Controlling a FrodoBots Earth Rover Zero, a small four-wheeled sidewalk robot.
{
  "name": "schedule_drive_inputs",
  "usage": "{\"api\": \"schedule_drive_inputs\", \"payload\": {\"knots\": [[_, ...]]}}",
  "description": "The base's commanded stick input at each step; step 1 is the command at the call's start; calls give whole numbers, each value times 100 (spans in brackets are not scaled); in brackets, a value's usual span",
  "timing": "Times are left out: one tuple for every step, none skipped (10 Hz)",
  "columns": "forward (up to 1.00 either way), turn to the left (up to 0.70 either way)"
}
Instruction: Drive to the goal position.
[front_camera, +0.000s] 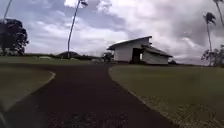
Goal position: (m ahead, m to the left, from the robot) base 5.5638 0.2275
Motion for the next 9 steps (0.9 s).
{"api": "schedule_drive_inputs", "payload": {"knots": [[70,0],[70,1],[70,10],[70,29],[70,35],[70,35],[70,35],[70,27],[70,9]]}}
